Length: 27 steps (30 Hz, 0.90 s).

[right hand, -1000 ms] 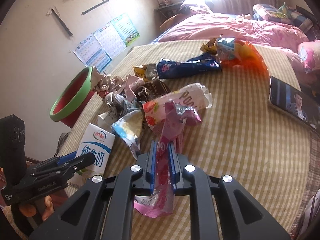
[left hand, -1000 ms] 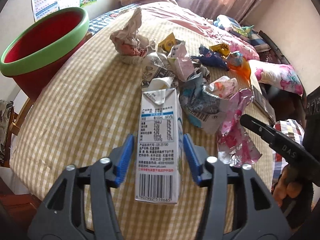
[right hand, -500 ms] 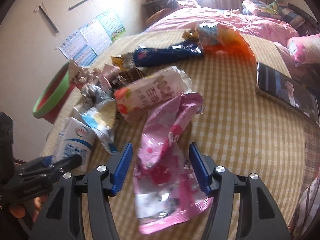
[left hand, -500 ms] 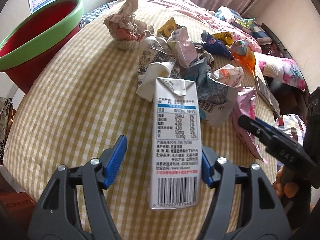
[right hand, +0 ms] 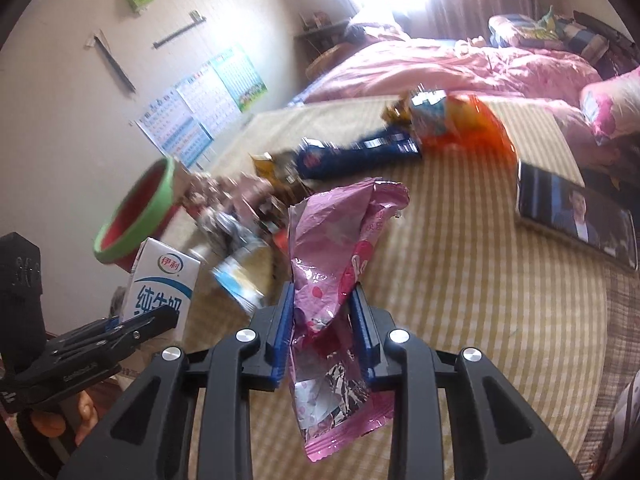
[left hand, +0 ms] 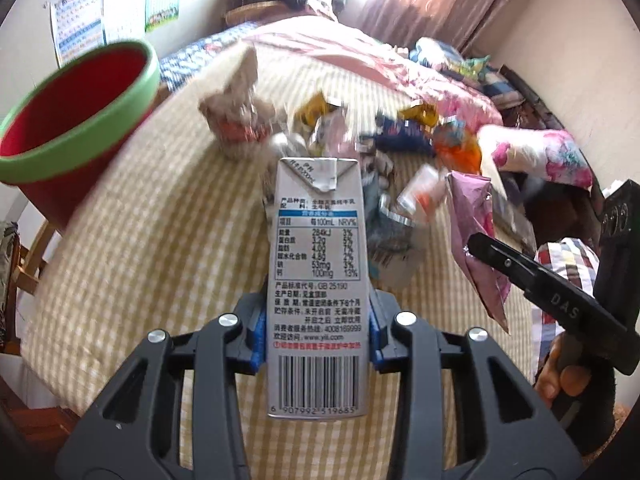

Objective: Collect trash
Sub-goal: 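Lift the milk carton and pink wrapper off the mat with both grippers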

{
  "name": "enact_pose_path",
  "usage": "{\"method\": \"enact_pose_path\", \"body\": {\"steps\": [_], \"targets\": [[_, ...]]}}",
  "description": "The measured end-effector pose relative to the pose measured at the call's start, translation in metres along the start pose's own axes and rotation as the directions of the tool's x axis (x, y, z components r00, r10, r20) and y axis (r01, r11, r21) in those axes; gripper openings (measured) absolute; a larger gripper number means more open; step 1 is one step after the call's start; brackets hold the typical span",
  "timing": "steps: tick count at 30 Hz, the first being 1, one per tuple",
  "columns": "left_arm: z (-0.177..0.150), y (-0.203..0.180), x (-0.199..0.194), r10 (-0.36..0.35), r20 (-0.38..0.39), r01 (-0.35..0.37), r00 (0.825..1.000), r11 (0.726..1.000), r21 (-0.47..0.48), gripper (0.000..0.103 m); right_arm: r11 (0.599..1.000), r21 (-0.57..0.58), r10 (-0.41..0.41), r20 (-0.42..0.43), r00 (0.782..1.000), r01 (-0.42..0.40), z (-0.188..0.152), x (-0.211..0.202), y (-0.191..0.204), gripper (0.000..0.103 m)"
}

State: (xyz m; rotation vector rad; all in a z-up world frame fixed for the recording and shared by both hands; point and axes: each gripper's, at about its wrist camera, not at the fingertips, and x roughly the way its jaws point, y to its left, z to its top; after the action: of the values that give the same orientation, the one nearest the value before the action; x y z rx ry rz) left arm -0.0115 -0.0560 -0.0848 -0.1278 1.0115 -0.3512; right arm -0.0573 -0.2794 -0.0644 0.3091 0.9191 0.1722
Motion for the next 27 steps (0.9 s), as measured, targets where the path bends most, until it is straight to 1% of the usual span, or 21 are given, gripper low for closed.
{"method": "enact_pose_path", "body": {"steps": [3,8,16,27], "targets": [[0.005,0.002,-0.010,0.014,0.039,-0.014,0.999,1.000,0.002,0.036,1.000,-0.017,0.022,0.027,0.999,-0.021,0.008,-0.007,0.010,0.027],[0.011,0.013,-0.020,0.042,0.076,-0.041,0.996,0.999,-0.011,0.036,0.997,-0.051,0.056,0.052,0.997,-0.053,0.017,-0.011,0.028,0.027],[0.014,0.032,-0.028,0.084,0.096,-0.079,0.992,0.995,-0.057,0.036,0.992,-0.084,0.092,0.042,0.995,-0.089,0.020,-0.006,0.049,0.027],[0.015,0.043,-0.032,0.105,0.103,-0.096,0.989,0.991,-0.091,0.036,0.988,-0.106,0.116,0.028,0.993,-0.113,0.020,-0.002,0.058,0.027]]}}
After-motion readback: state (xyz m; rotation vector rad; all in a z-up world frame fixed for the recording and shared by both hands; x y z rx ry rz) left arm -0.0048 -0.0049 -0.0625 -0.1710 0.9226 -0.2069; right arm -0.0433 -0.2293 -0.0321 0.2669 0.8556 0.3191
